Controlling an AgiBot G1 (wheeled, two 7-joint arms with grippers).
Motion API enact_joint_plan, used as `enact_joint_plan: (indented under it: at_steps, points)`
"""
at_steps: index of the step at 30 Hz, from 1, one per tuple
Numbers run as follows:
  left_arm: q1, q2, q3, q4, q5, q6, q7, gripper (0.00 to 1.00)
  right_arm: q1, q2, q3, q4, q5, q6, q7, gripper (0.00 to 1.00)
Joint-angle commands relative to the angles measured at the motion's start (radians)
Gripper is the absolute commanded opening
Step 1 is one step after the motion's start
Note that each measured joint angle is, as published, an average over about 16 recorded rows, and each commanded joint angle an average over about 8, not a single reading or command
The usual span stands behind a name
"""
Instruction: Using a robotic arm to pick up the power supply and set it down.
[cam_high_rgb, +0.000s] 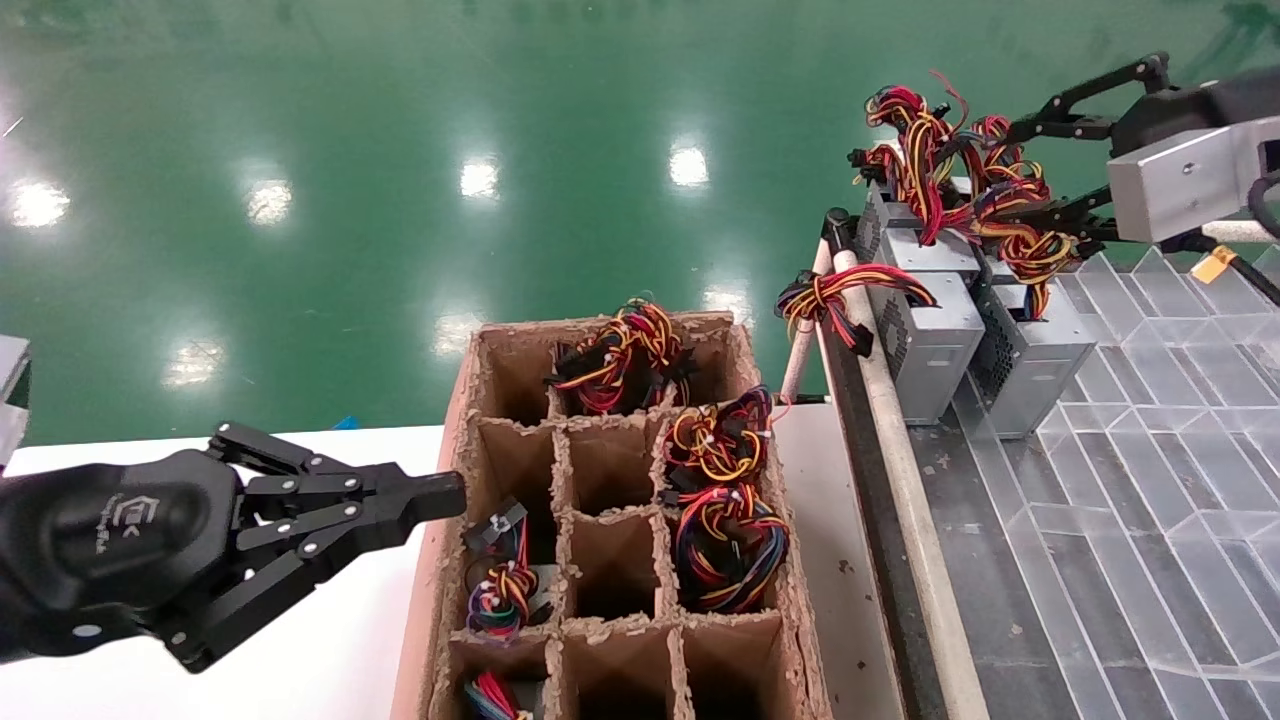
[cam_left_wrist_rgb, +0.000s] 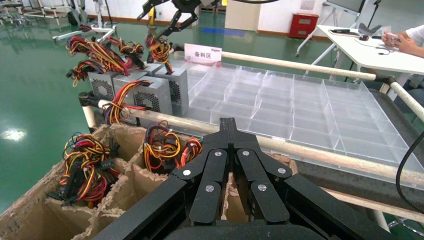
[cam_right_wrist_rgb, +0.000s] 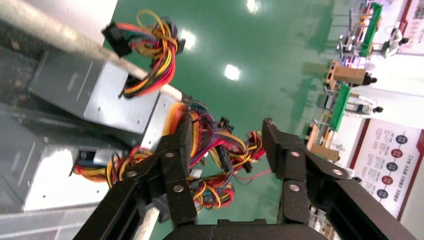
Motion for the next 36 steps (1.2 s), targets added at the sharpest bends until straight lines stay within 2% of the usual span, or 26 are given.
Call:
enact_joint_plan:
  at_steps: [1, 8, 15, 19, 23, 28, 29, 36]
  points:
    - [0.000, 0.000, 0.000, 0.000, 0.000, 0.000, 0.000, 0.00, 0.005, 0.001, 0.003, -0.003, 0.004, -0.009, 0.001, 1.00]
    - [0.000, 0.000, 0.000, 0.000, 0.000, 0.000, 0.000, 0.00, 0.029, -0.001, -0.006, 0.004, -0.009, -0.024, -0.001, 1.00]
    - [0.000, 0.000, 0.000, 0.000, 0.000, 0.000, 0.000, 0.00, 0.031, 0.023, 0.047, 0.017, 0.070, -0.112, -0.064, 1.00]
    - [0.000, 0.000, 0.000, 0.000, 0.000, 0.000, 0.000, 0.00, 0.020, 0.031, 0.065, 0.021, 0.101, -0.155, -0.069, 1.00]
    - [0.000, 0.000, 0.000, 0.000, 0.000, 0.000, 0.000, 0.00, -0.023, 0.043, 0.085, 0.065, 0.141, -0.167, -0.015, 1.00]
    - [0.000, 0.000, 0.000, 0.000, 0.000, 0.000, 0.000, 0.00, -0.121, 0.066, 0.120, 0.167, 0.210, -0.162, 0.107, 1.00]
    - [0.000, 0.000, 0.000, 0.000, 0.000, 0.000, 0.000, 0.08, -0.141, 0.071, 0.128, 0.188, 0.224, -0.161, 0.133, 1.00]
    - [0.000, 0.000, 0.000, 0.000, 0.000, 0.000, 0.000, 0.96, -0.284, 0.105, 0.177, 0.334, 0.318, -0.155, 0.313, 1.00]
